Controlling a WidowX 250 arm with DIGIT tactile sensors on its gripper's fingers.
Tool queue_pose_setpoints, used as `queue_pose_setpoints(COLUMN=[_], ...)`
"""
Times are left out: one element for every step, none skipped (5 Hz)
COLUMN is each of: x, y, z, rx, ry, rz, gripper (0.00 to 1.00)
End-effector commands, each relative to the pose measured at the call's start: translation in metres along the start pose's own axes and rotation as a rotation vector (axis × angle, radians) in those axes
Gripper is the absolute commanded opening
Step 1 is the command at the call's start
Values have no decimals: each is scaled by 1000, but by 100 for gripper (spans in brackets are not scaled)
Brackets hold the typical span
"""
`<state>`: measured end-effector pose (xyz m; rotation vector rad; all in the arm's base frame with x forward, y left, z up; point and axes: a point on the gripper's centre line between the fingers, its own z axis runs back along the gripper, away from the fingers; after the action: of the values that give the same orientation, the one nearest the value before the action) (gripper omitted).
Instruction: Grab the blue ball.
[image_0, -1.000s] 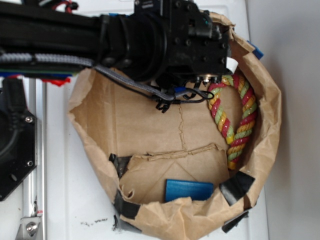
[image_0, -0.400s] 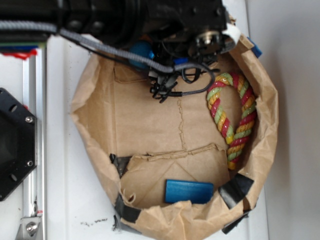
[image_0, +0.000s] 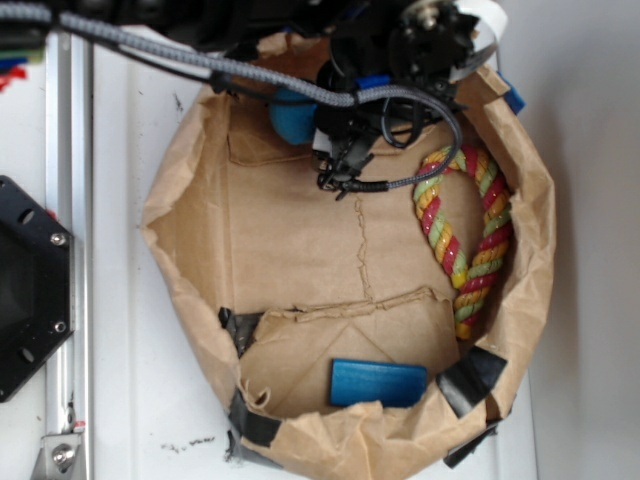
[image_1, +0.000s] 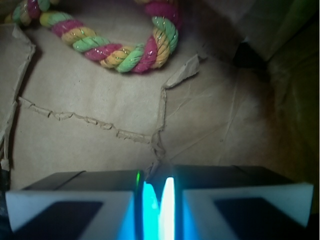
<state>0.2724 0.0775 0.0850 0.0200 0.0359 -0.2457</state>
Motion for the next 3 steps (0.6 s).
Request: queue_pose_setpoints(x=[8, 12, 25], y=[1, -11, -35], z=[23, 29, 44], rx=[39, 18, -7], ry=[-86, -132, -183], rz=[13, 18, 20], gripper=[0, 0, 0])
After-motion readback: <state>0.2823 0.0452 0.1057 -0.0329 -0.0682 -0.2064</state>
